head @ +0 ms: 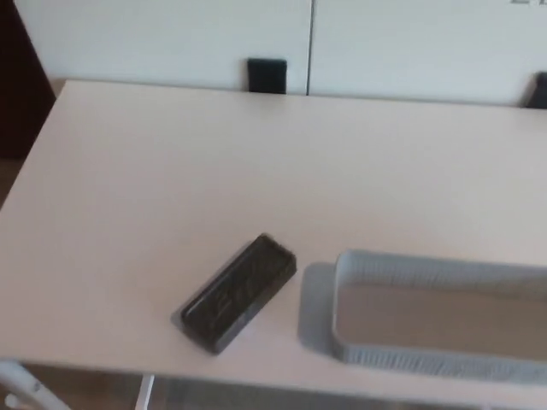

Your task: The robot walks towards a desk on which an eraser is kept on the left hand side and a container is kept on the right hand side. The robot picks up the eraser using its left hand and places it in the container.

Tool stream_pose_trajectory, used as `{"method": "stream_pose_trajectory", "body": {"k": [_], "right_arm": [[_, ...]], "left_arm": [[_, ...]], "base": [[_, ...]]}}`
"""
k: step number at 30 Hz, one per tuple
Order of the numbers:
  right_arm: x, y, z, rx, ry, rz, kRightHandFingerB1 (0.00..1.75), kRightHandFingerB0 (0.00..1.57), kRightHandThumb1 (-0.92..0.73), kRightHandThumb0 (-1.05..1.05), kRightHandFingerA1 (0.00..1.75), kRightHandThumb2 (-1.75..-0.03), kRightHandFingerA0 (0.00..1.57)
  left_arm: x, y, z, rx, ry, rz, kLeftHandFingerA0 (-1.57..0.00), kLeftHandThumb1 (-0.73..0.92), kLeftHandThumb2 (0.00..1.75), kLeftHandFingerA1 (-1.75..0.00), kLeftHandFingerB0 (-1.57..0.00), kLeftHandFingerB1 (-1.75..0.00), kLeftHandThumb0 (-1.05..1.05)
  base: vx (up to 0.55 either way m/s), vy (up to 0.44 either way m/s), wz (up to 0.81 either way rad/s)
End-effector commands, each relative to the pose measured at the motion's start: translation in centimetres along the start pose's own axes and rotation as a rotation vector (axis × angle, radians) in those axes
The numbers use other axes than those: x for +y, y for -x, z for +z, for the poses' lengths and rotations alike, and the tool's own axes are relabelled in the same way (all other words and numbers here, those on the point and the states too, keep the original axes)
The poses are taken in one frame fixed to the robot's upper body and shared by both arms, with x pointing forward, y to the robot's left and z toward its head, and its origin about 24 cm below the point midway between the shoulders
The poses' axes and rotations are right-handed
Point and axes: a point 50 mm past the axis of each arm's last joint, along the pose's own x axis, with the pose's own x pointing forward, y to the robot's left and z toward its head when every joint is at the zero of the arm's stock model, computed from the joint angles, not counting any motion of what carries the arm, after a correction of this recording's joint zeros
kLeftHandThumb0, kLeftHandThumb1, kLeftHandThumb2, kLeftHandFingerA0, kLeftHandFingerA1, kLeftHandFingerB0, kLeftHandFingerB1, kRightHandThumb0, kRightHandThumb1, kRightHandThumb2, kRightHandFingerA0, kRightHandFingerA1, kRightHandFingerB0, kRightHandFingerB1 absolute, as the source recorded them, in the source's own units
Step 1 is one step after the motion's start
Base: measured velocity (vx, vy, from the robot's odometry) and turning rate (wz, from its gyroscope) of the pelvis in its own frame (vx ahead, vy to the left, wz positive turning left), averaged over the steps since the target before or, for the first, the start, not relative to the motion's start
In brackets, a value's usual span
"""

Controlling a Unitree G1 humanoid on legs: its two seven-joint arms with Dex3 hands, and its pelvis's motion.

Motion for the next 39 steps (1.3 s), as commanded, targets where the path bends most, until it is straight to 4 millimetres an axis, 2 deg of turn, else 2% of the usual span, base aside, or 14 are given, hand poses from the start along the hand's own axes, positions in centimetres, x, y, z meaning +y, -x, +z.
{"method": "stream_pose_trajectory", "body": {"k": [1,16,17,18,22,25,26,28,32,33,36,37,38,39], "right_arm": [[-0.4,-0.3,-0.4,0.05,0.016,0.008,0.51,0.14,-0.43,-0.21,0.61,-0.88,0.37],[-0.2,-0.5,0.6,0.104,0.059,0.02,0.52,0.15,-0.42,-0.22,0.63,-0.88,0.39],[-0.3,-0.6,0.5,0.11,0.065,0.016,0.52,0.15,-0.42,-0.22,0.62,-0.88,0.39],[-0.2,-0.7,0.4,0.108,0.036,0.024,0.51,0.14,-0.42,-0.19,0.62,-0.88,0.37],[-0.4,-0.8,0.3,0.111,0.053,0.032,0.51,0.13,-0.43,-0.21,0.61,-0.88,0.38],[-0.3,-0.8,0.9,0.096,0.07,0.04,0.5,0.13,-0.45,-0.19,0.6,-0.89,0.35],[-0.2,-0.9,1.0,0.092,0.066,0.046,0.51,0.13,-0.44,-0.2,0.61,-0.89,0.36],[-0.3,-1.1,0.6,0.099,0.052,0.046,0.5,0.12,-0.43,-0.21,0.61,-0.88,0.36],[-0.5,-1.6,1.1,0.086,0.084,0.048,0.5,0.13,-0.43,-0.23,0.62,-0.88,0.39],[-0.5,-1.7,1.1,0.085,0.073,0.048,0.5,0.13,-0.43,-0.23,0.61,-0.88,0.39],[-0.5,-1.7,1.4,0.083,0.07,0.043,0.5,0.13,-0.43,-0.22,0.61,-0.88,0.39],[-0.4,-1.8,1.5,0.08,0.068,0.046,0.5,0.12,-0.44,-0.2,0.61,-0.88,0.38],[-0.4,-1.8,1.6,0.079,0.064,0.048,0.5,0.12,-0.44,-0.2,0.61,-0.88,0.38],[-0.4,-1.7,1.7,0.076,0.063,0.052,0.5,0.12,-0.44,-0.19,0.61,-0.88,0.37]], "left_arm": [[0.2,0.3,0.1,-0.053,-0.019,0.002,-0.46,0.56,0.57,-0.36,-0.4,-0.33,-0.35],[0.2,0.4,0.0,-0.07,-0.025,0.001,-0.48,0.56,0.58,-0.37,-0.41,-0.34,-0.32],[0.2,0.4,0.0,-0.068,-0.027,0.001,-0.43,0.49,0.69,-0.45,-0.37,-0.42,-0.39],[0.3,0.3,-0.1,-0.069,-0.022,0.002,-0.48,0.57,0.58,-0.37,-0.4,-0.34,-0.32],[0.3,0.5,0.1,-0.087,-0.048,-0.001,-0.49,0.57,0.58,-0.38,-0.41,-0.34,-0.32],[0.3,0.3,0.2,-0.084,-0.043,0.002,-0.49,0.56,0.58,-0.37,-0.41,-0.34,-0.33],[0.4,0.3,0.2,-0.081,-0.046,0.006,-0.44,0.48,0.69,-0.45,-0.39,-0.42,-0.4],[0.4,0.3,0.2,-0.078,-0.054,0.009,-0.45,0.47,0.7,-0.45,-0.39,-0.42,-0.41],[0.3,0.0,0.7,-0.109,-0.059,0.002,-0.45,0.48,0.7,-0.47,-0.38,-0.43,-0.42],[0.3,0.0,0.7,-0.109,-0.063,0.001,-0.51,0.57,0.58,-0.38,-0.42,-0.34,-0.36],[0.1,0.0,0.8,-0.111,-0.043,0.002,-0.5,0.57,0.58,-0.38,-0.42,-0.34,-0.36],[0.1,0.0,0.7,-0.109,-0.043,0.002,-0.44,0.48,0.71,-0.46,-0.37,-0.42,-0.43],[0.1,0.0,0.7,-0.109,-0.044,0.002,-0.44,0.48,0.71,-0.46,-0.37,-0.42,-0.43],[0.0,0.0,0.8,-0.11,-0.047,0.001,-0.5,0.57,0.58,-0.38,-0.41,-0.34,-0.35]], "base": [[0.16,-0.151,0.02],[0.0,0.039,-0.06],[-0.13,0.114,0.07],[-0.17,0.104,0.0],[-0.14,0.031,0.01],[-0.18,-0.048,-0.01],[-0.17,-0.143,0.05],[-0.07,-0.189,0.08],[-0.05,-0.081,0.03],[0.0,0.0,0.0],[-0.03,0.028,-0.07],[0.02,0.089,-0.14],[0.06,0.109,-0.14],[0.02,0.139,-0.14]]}}
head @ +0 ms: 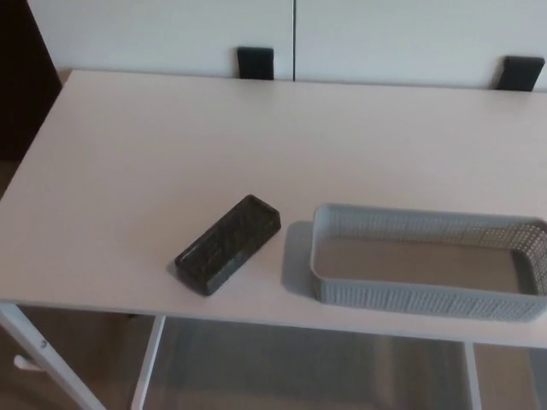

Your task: The robot walks towards a desk on which an eraser is kept on the left hand side and a container is kept on the right hand side. The robot picks up the eraser using its left hand and places it in the container.

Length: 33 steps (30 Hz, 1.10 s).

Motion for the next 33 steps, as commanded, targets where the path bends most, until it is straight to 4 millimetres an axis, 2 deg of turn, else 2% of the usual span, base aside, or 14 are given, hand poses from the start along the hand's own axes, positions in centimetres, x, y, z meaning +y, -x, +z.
{"method": "stream_pose_trajectory", "body": {"k": [1,5,6,7,8,15,16,23,24,26,27,28,32,33], "right_arm": [[-0.1,0.0,0.5,-0.009,0.011,0.012,0.51,0.12,-0.44,-0.19,0.61,-0.88,0.36],[-0.2,-0.1,0.4,-0.011,0.008,0.01,0.51,0.13,-0.43,-0.18,0.62,-0.87,0.38],[-0.3,-0.3,0.3,-0.009,0.007,0.009,0.51,0.13,-0.43,-0.18,0.61,-0.88,0.37],[-0.3,-0.3,0.2,-0.008,0.006,0.008,0.5,0.12,-0.43,-0.18,0.6,-0.87,0.37],[-0.4,-0.4,0.2,-0.01,0.003,0.008,0.5,0.12,-0.43,-0.18,0.6,-0.87,0.37],[-0.4,-0.9,0.4,-0.015,0.006,0.01,0.49,0.11,-0.44,-0.18,0.59,-0.88,0.35],[-0.3,-1.0,0.4,-0.018,0.007,0.013,0.49,0.1,-0.44,-0.18,0.59,-0.88,0.35],[-0.2,-0.9,1.0,-0.035,0.03,0.019,0.49,0.1,-0.45,-0.17,0.59,-0.88,0.36],[-0.2,-1.0,1.3,-0.035,0.031,0.011,0.49,0.12,-0.44,-0.17,0.6,-0.88,0.37],[-0.2,-1.1,1.6,-0.04,0.03,0.008,0.49,0.11,-0.44,-0.16,0.6,-0.88,0.37],[-0.1,-1.2,1.7,-0.043,0.029,0.008,0.49,0.11,-0.44,-0.16,0.6,-0.88,0.37],[-0.1,-1.2,1.9,-0.047,0.021,0.012,0.49,0.1,-0.44,-0.16,0.6,-0.88,0.36],[-0.2,-1.2,2.1,-0.062,0.025,0.013,0.49,0.11,-0.45,-0.17,0.59,-0.88,0.35],[-0.2,-1.3,2.2,-0.064,0.027,0.014,0.49,0.11,-0.45,-0.17,0.59,-0.88,0.35]], "left_arm": [[0.2,0.0,0.5,-0.037,-0.023,0.007,-0.5,0.57,0.58,-0.38,-0.41,-0.33,-0.36],[-0.2,0.0,0.6,-0.056,-0.036,-0.007,-0.5,0.58,0.58,-0.38,-0.41,-0.33,-0.37],[-0.3,-0.1,0.7,-0.063,-0.032,-0.011,-0.44,0.47,0.74,-0.48,-0.36,-0.43,-0.47],[-0.4,-0.2,0.8,-0.068,-0.04,-0.012,-0.51,0.56,0.57,-0.38,-0.42,-0.33,-0.39],[-0.6,-0.3,1.0,-0.078,-0.054,-0.01,-0.45,0.46,0.74,-0.48,-0.37,-0.44,-0.48],[-2.0,-0.6,4.0,-0.26,-0.193,-0.042,-0.47,0.47,0.76,-0.49,-0.34,-0.43,-0.53],[-2.3,-0.5,4.8,-0.306,-0.233,-0.071,-0.49,0.6,0.58,-0.37,-0.35,-0.32,-0.43],[-6.1,1.4,11.0,-0.585,-0.377,-0.272,-0.43,0.62,0.59,-0.35,-0.3,-0.3,-0.47],[-7.4,2.2,13.5,-0.684,-0.431,-0.377,-0.28,0.52,0.77,-0.43,-0.19,-0.39,-0.54],[-8.1,2.8,15.1,-0.747,-0.467,-0.44,-0.27,0.52,0.76,-0.42,-0.19,-0.39,-0.55],[-8.7,3.4,16.5,-0.796,-0.494,-0.498,-0.34,0.64,0.6,-0.32,-0.24,-0.29,-0.51],[-9.9,4.6,19.0,-0.892,-0.553,-0.603,-0.27,0.51,0.77,-0.42,-0.18,-0.39,-0.58],[-12.3,8.1,24.9,-1.02,-0.585,-0.935,-0.26,0.47,0.78,-0.43,-0.19,-0.4,-0.61],[-12.3,8.2,25.1,-1.02,-0.584,-0.946,-0.26,0.47,0.78,-0.43,-0.19,-0.4,-0.61]], "base": [[-0.01,0.152,-0.01],[-0.06,0.184,-0.09],[-0.13,0.16,0.17],[-0.01,0.084,0.08],[0.0,0.0,0.0],[0.0,-0.028,0.03],[0.01,-0.084,0.04],[0.0,0.0,0.0],[0.0,0.0,0.0],[0.0,0.0,0.0],[0.0,0.0,0.0],[0.0,0.0,0.0],[0.0,0.0,0.0],[0.0,0.0,0.0]]}}
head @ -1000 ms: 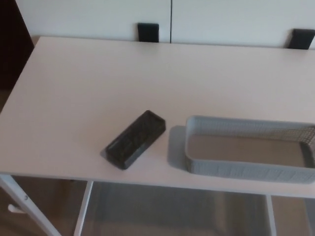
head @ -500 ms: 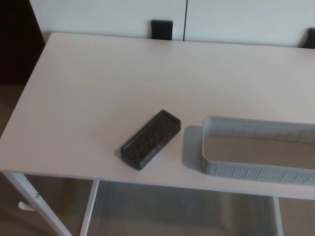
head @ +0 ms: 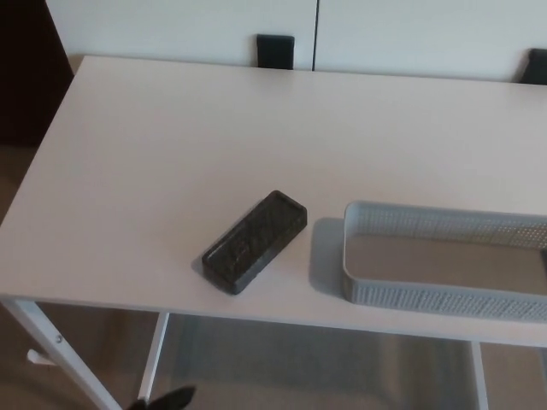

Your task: The robot walks towards a desk on which an eraser is kept on the left hand side and a container is kept on the right hand side. The robot picks up the eraser using its left hand and places it in the container.

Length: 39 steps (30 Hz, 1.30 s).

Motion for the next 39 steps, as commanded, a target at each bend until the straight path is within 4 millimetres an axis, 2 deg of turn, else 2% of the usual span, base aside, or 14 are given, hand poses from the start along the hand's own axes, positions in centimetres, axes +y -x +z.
{"method": "stream_pose_trajectory", "body": {"k": [1,9,15,20,21,22,23,24,25,26,27,29,30,39], "right_arm": [[-0.2,0.0,1.6,-0.053,0.039,-0.006,0.49,0.11,-0.45,-0.17,0.59,-0.89,0.36],[-0.4,-0.2,1.9,-0.06,0.069,-0.009,0.5,0.14,-0.44,-0.19,0.59,-0.88,0.35],[-0.3,-0.2,1.8,-0.056,0.093,-0.013,0.49,0.11,-0.44,-0.2,0.6,-0.88,0.39],[-0.1,-0.3,1.4,-0.055,0.066,0.006,0.49,0.1,-0.45,-0.18,0.59,-0.88,0.34],[0.0,-0.2,1.4,-0.058,0.057,0.007,0.49,0.09,-0.45,-0.17,0.58,-0.89,0.32],[0.1,-0.1,1.4,-0.061,0.044,0.006,0.49,0.1,-0.45,-0.17,0.58,-0.89,0.32],[0.1,-0.2,1.4,-0.061,0.04,-0.002,0.49,0.11,-0.44,-0.16,0.59,-0.88,0.34],[0.1,-0.2,1.5,-0.062,0.044,-0.003,0.49,0.1,-0.45,-0.16,0.59,-0.88,0.34],[0.1,-0.2,1.6,-0.067,0.056,-0.001,0.49,0.1,-0.45,-0.17,0.59,-0.89,0.34],[0.1,-0.2,1.7,-0.072,0.062,0.0,0.49,0.1,-0.45,-0.17,0.59,-0.89,0.35],[0.1,-0.2,1.7,-0.073,0.063,0.0,0.49,0.11,-0.45,-0.17,0.59,-0.89,0.35],[0.0,-0.5,1.8,-0.076,0.074,0.0,0.5,0.11,-0.44,-0.17,0.59,-0.88,0.34],[0.0,-0.5,1.8,-0.079,0.078,0.001,0.5,0.11,-0.44,-0.17,0.59,-0.88,0.34],[-0.1,-0.4,1.9,-0.082,0.084,0.015,0.48,0.08,-0.44,-0.2,0.57,-0.88,0.3]], "left_arm": [[-3.0,-2.6,15.5,-0.453,-0.117,-0.702,-0.27,0.46,0.77,-0.43,-0.21,-0.41,-0.61],[-1.3,-4.5,22.9,-0.665,-0.043,-0.789,-0.38,0.59,0.58,-0.37,-0.29,-0.31,-0.62],[1.0,-7.4,24.8,-0.77,-0.178,-0.384,-0.42,0.6,0.59,-0.37,-0.31,-0.31,-0.47],[3.1,-11.5,23.9,-0.732,-0.405,-0.056,-0.47,0.56,0.58,-0.4,-0.38,-0.34,-0.39],[3.7,-12.5,23.6,-0.694,-0.454,-0.019,-0.34,0.44,0.7,-0.48,-0.29,-0.42,-0.46],[4.4,-13.7,23.2,-0.635,-0.514,0.031,-0.36,0.49,0.55,-0.38,-0.32,-0.32,-0.39],[4.8,-14.5,22.7,-0.577,-0.538,0.054,-0.27,0.39,0.65,-0.45,-0.23,-0.38,-0.45],[5.4,-15.6,22.1,-0.503,-0.569,0.087,-0.12,0.3,0.87,-0.53,-0.11,-0.51,-0.23],[5.7,-16.3,21.6,-0.446,-0.603,0.101,-0.2,0.47,0.55,-0.33,-0.18,-0.28,-0.43],[6.1,-17.1,21.1,-0.393,-0.64,0.114,-0.18,0.46,0.55,-0.33,-0.14,-0.27,-0.42],[6.2,-17.5,20.7,-0.355,-0.655,0.121,-0.01,0.32,0.86,-0.5,0.0,-0.48,-0.27],[6.5,-18.9,19.3,-0.235,-0.676,0.145,-0.05,0.45,0.56,-0.25,-0.08,-0.24,-0.43],[6.5,-19.4,18.8,-0.199,-0.678,0.164,-0.01,0.31,0.69,-0.26,-0.05,-0.28,-0.45],[5.8,-22.3,15.7,0.013,-0.715,0.21,0.0,0.37,0.69,-0.01,-0.05,-0.1,-0.57]], "base": [[0.0,0.0,0.0],[0.0,0.0,0.0],[0.0,0.0,0.0],[0.0,0.0,0.0],[0.0,0.0,0.0],[0.0,0.0,0.0],[0.0,0.0,0.0],[0.0,0.0,0.0],[0.0,0.0,0.0],[0.0,0.0,0.0],[0.0,0.0,0.0],[0.0,0.0,0.0],[0.0,0.0,0.0],[0.0,0.0,0.0]]}}
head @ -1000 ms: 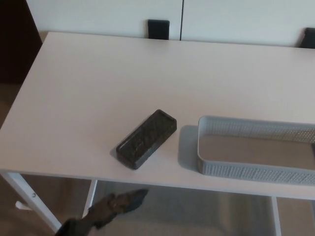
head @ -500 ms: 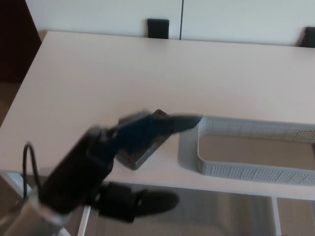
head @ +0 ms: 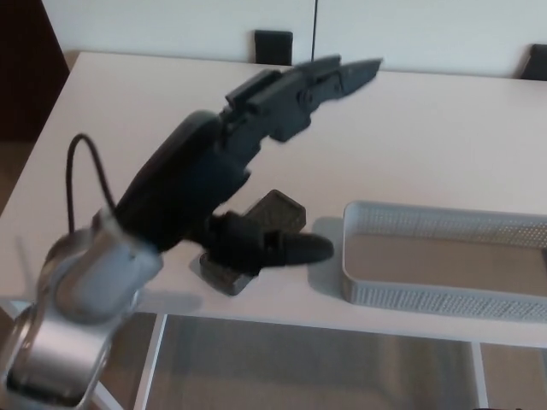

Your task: The robot walks towards a desk on which an eraser is kept on the left hand side and a container is kept on the right hand side. The robot picks up the eraser using its left hand and places it in the container.

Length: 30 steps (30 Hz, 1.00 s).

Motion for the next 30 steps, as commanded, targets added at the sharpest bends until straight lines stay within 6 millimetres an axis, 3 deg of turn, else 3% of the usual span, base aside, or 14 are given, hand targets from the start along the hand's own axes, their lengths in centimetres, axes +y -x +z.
{"method": "stream_pose_trajectory", "body": {"k": [1,6,16,22,28,30], "right_arm": [[-0.6,0.1,0.9,-0.053,0.069,-0.009,0.49,0.09,-0.44,-0.2,0.57,-0.88,0.3],[-0.5,0.2,1.0,-0.049,0.092,-0.011,0.48,0.08,-0.45,-0.2,0.57,-0.88,0.31],[-0.6,0.5,1.2,-0.054,0.124,-0.007,0.48,0.09,-0.45,-0.2,0.58,-0.89,0.32],[-0.6,0.6,1.2,-0.057,0.144,-0.013,0.48,0.09,-0.44,-0.2,0.58,-0.88,0.32],[-0.7,0.5,1.3,-0.072,0.151,-0.006,0.49,0.09,-0.44,-0.2,0.58,-0.88,0.33],[-0.6,0.5,1.3,-0.065,0.158,-0.003,0.48,0.09,-0.45,-0.2,0.57,-0.88,0.32]], "left_arm": [[-1.0,-1.3,-9.3,0.768,-0.293,0.026,0.0,0.37,0.7,0.0,-0.03,-0.09,-0.59],[-2.0,-2.3,-10.0,0.887,-0.314,-0.002,0.0,0.36,0.72,-0.08,-0.02,-0.15,-0.56],[-3.9,-3.1,-9.8,0.971,-0.27,-0.068,0.0,0.37,0.72,0.0,0.0,-0.07,-0.58],[-4.9,-1.9,-10.8,1.034,-0.291,-0.075,0.0,0.36,0.71,-0.04,-0.01,-0.11,-0.55],[-4.4,-0.8,-12.3,1.073,-0.349,-0.07,0.0,0.38,0.7,0.0,0.0,-0.01,-0.63],[-4.1,-0.3,-12.9,1.094,-0.355,-0.06,0.0,0.34,0.67,0.0,0.0,-0.05,-0.56]], "base": [[0.0,0.0,0.0],[0.0,0.0,0.0],[0.0,0.0,0.0],[0.0,0.0,0.0],[0.0,0.0,0.0],[0.0,0.0,0.0]]}}
